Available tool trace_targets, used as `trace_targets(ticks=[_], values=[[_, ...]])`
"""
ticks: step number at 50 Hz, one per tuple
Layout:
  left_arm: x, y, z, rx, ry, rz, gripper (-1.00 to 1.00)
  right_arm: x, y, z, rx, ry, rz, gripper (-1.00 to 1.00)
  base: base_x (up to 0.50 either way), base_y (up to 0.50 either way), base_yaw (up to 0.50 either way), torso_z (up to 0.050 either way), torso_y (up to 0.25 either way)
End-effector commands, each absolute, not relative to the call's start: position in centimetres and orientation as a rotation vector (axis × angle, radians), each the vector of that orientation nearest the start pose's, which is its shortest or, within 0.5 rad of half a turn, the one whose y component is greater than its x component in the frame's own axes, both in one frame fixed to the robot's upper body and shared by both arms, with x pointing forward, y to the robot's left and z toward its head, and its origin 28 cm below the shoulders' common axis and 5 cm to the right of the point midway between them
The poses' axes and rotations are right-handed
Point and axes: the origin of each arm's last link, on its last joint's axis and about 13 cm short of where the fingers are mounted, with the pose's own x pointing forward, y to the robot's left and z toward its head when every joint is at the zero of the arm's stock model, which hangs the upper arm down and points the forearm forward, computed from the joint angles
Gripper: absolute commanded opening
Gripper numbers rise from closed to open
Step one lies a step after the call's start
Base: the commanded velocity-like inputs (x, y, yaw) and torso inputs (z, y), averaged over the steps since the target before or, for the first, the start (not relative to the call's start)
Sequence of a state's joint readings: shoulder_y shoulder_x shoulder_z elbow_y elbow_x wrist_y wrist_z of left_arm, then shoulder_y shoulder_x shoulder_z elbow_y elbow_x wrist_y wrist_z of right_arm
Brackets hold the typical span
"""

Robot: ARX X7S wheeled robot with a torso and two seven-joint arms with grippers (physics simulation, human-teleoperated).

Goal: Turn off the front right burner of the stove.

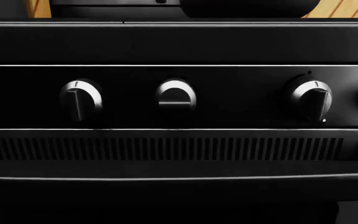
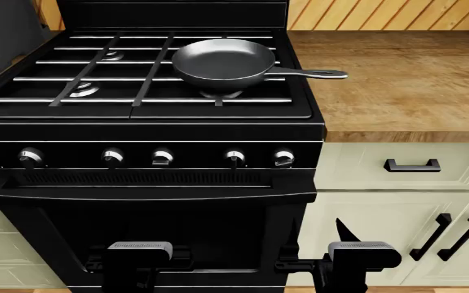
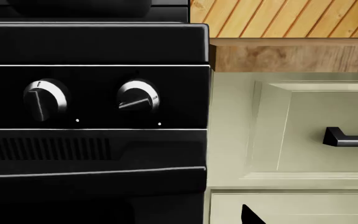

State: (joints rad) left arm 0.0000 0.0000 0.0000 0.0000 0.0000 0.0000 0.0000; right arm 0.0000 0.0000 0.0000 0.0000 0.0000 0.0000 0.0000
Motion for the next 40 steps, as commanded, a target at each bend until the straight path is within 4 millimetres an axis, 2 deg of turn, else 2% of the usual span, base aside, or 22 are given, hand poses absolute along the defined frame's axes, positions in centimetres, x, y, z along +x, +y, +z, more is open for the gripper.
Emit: trace_targets(ticks=[1,16,40], values=[[21.05,20.54,1.30,0.000,0.000,0.000,1.00,21.05,-9.65,1.32,0.002,0.001,-0.001,1.00,0.00,0.00,0.00,0.000,0.000],[21.00,20.54,1.30,0.007,0.004,-0.002,1.00,20.83,-9.75,1.37,0.001,0.002,0.001,1.00,0.00,0.00,0.00,-0.004,0.000],[21.09,20.55,1.27,0.010,0.009,-0.002,1.00,20.99,-9.70,1.27,0.001,0.006,0.001,1.00,0.00,0.00,0.00,-0.047,0.000]])
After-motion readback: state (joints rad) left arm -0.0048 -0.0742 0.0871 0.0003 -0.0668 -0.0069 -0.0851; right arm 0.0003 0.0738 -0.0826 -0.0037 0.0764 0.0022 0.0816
